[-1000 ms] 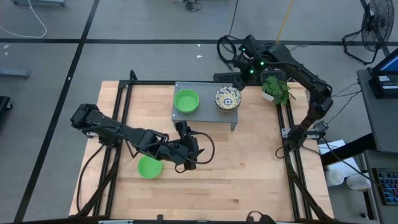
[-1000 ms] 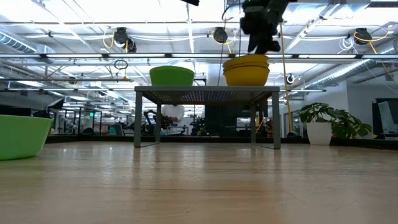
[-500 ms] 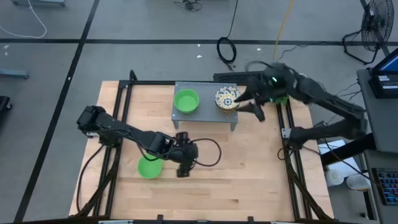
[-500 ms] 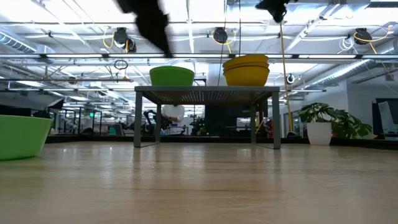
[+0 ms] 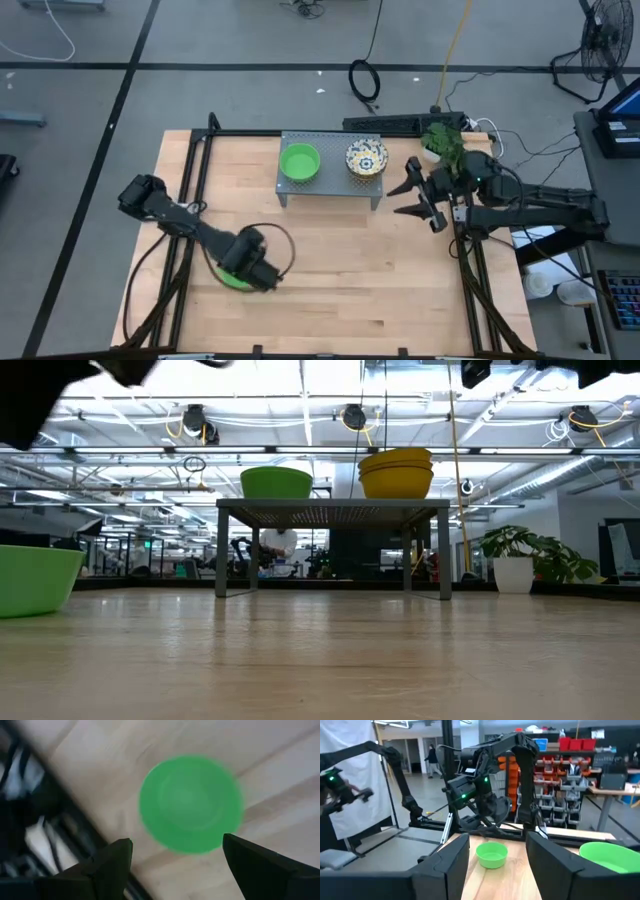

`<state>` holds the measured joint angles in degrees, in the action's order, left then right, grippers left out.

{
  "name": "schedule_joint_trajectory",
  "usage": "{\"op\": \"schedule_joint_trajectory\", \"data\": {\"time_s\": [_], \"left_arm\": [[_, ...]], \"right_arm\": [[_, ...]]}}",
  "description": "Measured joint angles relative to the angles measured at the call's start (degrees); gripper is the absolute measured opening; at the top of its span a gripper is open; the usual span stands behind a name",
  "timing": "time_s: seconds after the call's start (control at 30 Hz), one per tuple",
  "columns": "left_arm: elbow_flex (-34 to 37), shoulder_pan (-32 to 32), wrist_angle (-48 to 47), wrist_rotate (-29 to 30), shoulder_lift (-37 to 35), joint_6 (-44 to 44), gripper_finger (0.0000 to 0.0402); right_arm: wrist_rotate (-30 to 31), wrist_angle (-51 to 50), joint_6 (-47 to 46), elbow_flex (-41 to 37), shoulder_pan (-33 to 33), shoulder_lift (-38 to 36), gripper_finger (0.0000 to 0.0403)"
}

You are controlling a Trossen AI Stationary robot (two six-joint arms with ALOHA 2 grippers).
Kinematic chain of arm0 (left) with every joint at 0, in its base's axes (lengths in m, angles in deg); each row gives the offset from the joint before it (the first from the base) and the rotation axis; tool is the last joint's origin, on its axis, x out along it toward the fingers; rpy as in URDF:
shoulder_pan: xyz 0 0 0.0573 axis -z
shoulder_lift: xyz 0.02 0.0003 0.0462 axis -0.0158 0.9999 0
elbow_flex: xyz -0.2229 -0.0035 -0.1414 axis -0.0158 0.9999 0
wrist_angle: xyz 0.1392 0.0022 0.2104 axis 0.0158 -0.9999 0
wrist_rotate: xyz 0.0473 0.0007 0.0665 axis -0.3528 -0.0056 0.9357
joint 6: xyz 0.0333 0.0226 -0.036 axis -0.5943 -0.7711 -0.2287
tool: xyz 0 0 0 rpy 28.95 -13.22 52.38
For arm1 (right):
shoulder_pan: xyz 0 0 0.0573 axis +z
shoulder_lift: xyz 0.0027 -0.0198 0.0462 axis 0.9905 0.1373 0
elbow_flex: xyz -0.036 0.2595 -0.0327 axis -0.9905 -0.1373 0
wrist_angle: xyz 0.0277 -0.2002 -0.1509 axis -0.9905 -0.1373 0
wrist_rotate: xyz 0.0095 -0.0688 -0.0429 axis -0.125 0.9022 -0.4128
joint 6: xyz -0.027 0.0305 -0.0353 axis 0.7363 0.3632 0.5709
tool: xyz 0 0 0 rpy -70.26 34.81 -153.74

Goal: Pick & Place Mini bowls
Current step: Stack the green bowl on top of the green bowls on the shelf

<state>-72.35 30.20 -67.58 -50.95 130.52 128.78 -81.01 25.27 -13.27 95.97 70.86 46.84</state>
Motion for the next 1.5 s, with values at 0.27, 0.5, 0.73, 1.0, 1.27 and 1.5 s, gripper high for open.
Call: {"op": "schedule_joint_trajectory", "data": {"time_s": [0.27,0.5,0.73,1.0,1.27,1.5], "left_arm": [[0.24,7.06,0.95,-3.40,-0.37,21.89,0.0310],[1.11,11.87,0.77,1.67,-0.37,39.52,0.0310],[12.18,13.67,11.78,3.46,-0.37,46.78,0.0310],[26.10,13.00,26.11,0.91,-3.55,49.62,0.0310],[28.26,12.96,23.45,0.74,-6.91,52.88,0.0310],[28.26,12.73,21.20,-0.06,-7.86,51.49,0.0310]], "right_arm": [[-0.22,-0.24,2.95,-1.17,1.60,-3.84,0.0183],[-0.28,-3.04,6.44,-1.15,1.62,-6.05,0.0183],[-0.28,-0.91,8.30,-1.15,1.62,-5.83,0.0183],[-0.28,-0.46,8.52,-1.15,1.62,-5.81,0.0183],[-0.28,-1.43,8.39,-1.15,1.62,-5.72,0.0183],[-0.30,-1.89,5.42,-1.15,1.62,-5.68,0.0183]]}}
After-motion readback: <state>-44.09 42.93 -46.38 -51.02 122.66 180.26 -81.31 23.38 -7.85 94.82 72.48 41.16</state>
